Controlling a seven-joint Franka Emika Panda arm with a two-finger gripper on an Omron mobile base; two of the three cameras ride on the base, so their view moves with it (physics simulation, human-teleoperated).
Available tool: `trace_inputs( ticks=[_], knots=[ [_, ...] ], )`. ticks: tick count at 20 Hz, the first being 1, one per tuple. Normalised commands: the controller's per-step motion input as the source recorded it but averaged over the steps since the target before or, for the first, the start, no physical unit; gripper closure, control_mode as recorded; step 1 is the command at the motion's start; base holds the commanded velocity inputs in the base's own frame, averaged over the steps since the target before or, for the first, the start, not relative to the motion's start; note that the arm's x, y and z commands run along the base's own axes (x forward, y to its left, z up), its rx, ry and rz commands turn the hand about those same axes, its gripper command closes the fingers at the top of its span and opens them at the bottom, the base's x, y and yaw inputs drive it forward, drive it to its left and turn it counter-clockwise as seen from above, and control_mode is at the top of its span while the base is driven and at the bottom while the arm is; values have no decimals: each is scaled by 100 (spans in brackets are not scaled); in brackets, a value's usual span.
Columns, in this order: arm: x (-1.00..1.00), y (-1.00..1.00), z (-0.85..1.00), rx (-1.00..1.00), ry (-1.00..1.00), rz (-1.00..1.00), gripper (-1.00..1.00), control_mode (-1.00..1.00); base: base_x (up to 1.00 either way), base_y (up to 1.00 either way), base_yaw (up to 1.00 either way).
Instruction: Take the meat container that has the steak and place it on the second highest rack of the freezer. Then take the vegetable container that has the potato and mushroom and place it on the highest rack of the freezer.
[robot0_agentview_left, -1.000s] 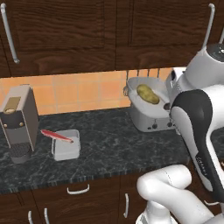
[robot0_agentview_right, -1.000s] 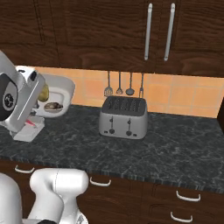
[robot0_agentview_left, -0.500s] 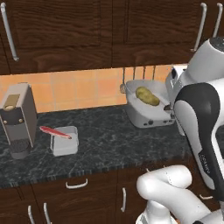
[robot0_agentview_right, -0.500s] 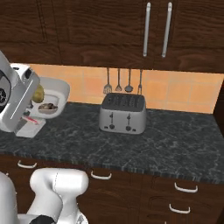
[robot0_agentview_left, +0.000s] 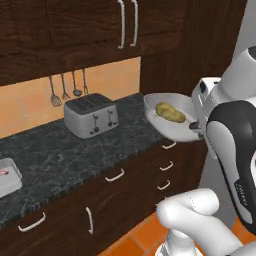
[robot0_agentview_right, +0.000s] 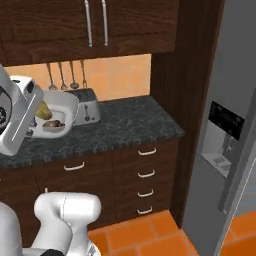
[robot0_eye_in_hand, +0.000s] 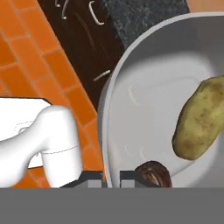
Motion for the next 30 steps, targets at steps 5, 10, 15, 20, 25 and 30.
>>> trace_inputs(
  ticks=[5,10,15,20,25,30],
  knots=[
    [0,0,0,0,0,0,100,100,-44,8,-90],
    [0,0,0,0,0,0,100,100,-2,-1,-90],
    [0,0,0,0,0,0,100,100,6,-44,-74],
    [0,0,0,0,0,0,100,100,41,-53,-59],
    [0,0,0,0,0,0,100,100,99,-35,-28],
    [0,0,0,0,0,0,100,100,100,-70,-14]
  ],
)
